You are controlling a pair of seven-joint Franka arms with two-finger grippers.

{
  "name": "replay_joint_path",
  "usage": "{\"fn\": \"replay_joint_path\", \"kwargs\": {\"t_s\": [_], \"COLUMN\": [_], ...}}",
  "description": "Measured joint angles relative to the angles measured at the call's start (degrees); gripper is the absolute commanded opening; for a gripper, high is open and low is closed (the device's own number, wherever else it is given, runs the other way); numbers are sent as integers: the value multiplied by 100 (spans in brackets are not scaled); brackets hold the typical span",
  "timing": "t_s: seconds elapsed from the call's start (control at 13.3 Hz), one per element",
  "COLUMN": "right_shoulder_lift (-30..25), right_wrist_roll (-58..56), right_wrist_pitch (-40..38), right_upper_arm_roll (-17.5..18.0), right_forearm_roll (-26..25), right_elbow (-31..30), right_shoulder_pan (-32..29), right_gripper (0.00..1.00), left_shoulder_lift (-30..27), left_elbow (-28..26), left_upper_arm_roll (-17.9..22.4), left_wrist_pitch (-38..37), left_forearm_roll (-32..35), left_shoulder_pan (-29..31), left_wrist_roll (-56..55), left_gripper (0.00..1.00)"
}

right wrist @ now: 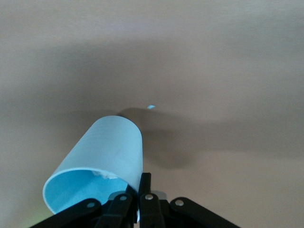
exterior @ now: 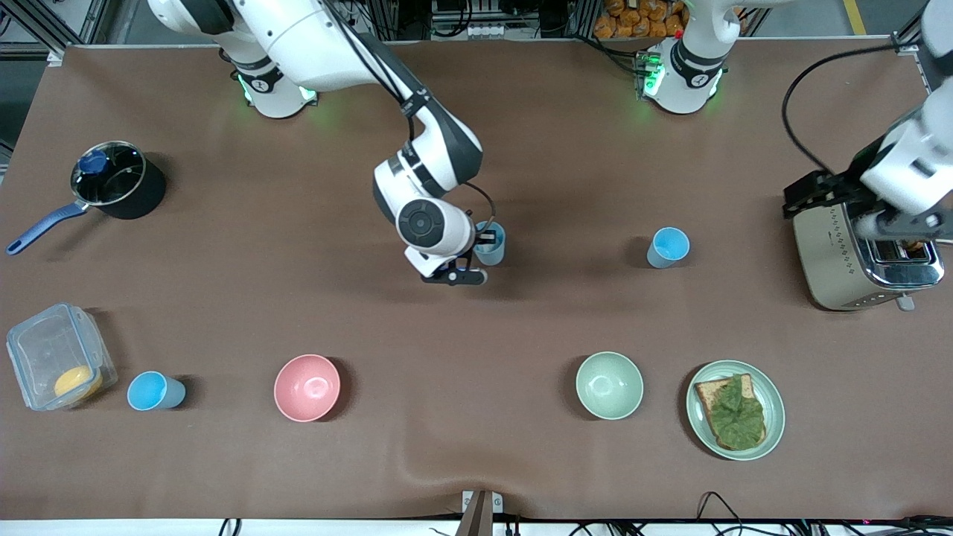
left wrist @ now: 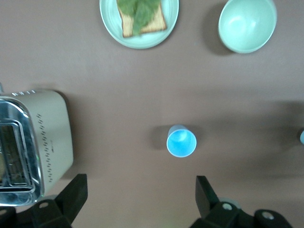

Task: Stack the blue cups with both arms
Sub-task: 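Set the cup down with the right gripper while the left gripper reaches another cup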

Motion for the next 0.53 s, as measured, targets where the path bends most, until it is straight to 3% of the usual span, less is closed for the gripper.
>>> {"fn": "replay_joint_path", "kwargs": {"t_s": [0.3,0.38,0.45,0.53], "right_shoulder_lift": [194,229,257,274], "right_wrist_roll": [0,0,0,0], "right_wrist_pitch": [361,399,414,414], "right_upper_arm_roll": [0,1,0,-2], "right_forearm_roll": [244,255,267,284], "right_elbow": [127,159,190,211], "right_shoulder_pan": [214,250,267,268], "right_gripper": [0,28,89,100], "left_shoulder_lift": [193,201,208,217], "left_elbow": [-385,-604,-868,-1154], "left_upper_arm_roll": [-19,-31,-66,-108], "left_wrist_pitch": [409,763,1133,1489], "left_forearm_roll": [-4,-18,-69,-158], "left_shoulder_pan": [-84,-159,-221,-266], "left_wrist_roll": [0,0,-43,-149], "left_gripper": [100,100,100,100]}}
